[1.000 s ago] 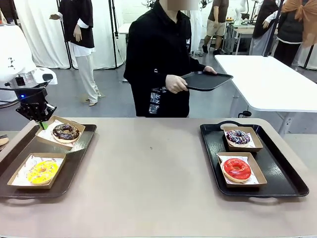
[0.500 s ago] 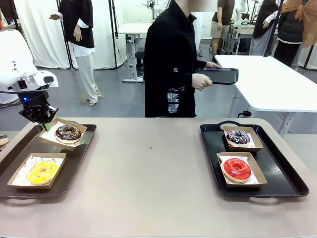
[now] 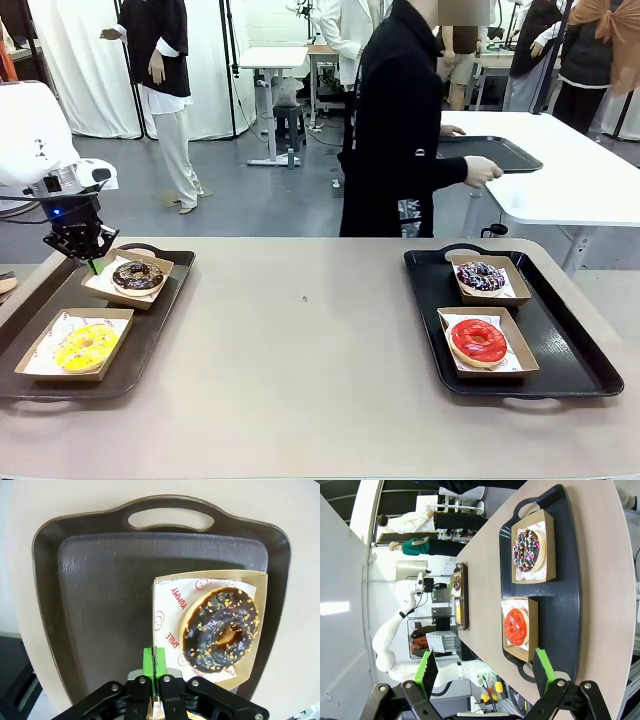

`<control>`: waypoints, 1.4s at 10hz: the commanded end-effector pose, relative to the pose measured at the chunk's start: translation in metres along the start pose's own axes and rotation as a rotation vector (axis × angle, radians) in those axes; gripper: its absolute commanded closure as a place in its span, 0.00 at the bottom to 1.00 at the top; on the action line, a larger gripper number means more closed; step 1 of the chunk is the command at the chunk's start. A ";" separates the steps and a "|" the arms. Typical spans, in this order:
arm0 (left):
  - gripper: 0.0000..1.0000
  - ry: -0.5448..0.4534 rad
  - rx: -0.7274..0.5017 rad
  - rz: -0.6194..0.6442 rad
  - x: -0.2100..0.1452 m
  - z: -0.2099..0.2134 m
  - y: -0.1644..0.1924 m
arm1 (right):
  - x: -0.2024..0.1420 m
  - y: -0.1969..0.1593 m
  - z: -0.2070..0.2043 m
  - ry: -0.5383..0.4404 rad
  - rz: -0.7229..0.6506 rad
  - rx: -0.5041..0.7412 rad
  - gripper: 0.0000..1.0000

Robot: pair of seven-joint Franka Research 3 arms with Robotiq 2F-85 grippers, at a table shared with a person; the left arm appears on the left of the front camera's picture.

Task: Individually package the donuts and arrange them on the tray.
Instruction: Place the picked Paper togo box on the Handle tray.

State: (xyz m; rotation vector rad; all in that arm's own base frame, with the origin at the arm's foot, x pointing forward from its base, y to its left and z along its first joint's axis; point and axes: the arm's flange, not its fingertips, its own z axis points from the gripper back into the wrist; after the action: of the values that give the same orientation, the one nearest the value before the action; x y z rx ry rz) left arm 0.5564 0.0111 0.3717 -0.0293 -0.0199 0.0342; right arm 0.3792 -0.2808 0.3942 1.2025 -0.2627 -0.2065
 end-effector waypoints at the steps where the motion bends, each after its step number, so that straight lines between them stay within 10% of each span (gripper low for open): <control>1: 0.99 -0.001 0.000 0.001 0.009 -0.002 0.003 | -0.001 0.000 0.001 0.003 -0.002 0.009 0.00; 4: 0.08 -0.026 0.014 -0.008 0.008 0.002 0.003 | -0.001 0.000 0.001 0.003 -0.002 0.009 0.00; 5: 0.00 -0.026 0.017 -0.012 0.008 0.003 0.004 | -0.001 0.000 0.001 0.003 -0.002 0.009 0.00; 7: 0.00 -0.027 0.014 -0.016 0.007 0.005 0.004 | -0.001 0.000 0.001 0.003 -0.002 0.009 0.00; 8: 0.49 -0.024 0.003 -0.019 0.004 0.008 0.004 | -0.001 0.000 0.001 0.003 -0.002 0.009 0.00; 14: 0.40 0.016 -0.111 -0.079 -0.085 0.058 0.024 | -0.001 0.000 0.001 0.003 -0.002 0.009 0.00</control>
State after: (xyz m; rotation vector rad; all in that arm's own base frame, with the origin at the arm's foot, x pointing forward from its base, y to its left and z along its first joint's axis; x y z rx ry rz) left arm 0.4955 0.0235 0.4223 -0.1181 -0.0188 -0.0095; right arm 0.3792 -0.2807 0.3941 1.2030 -0.2622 -0.2064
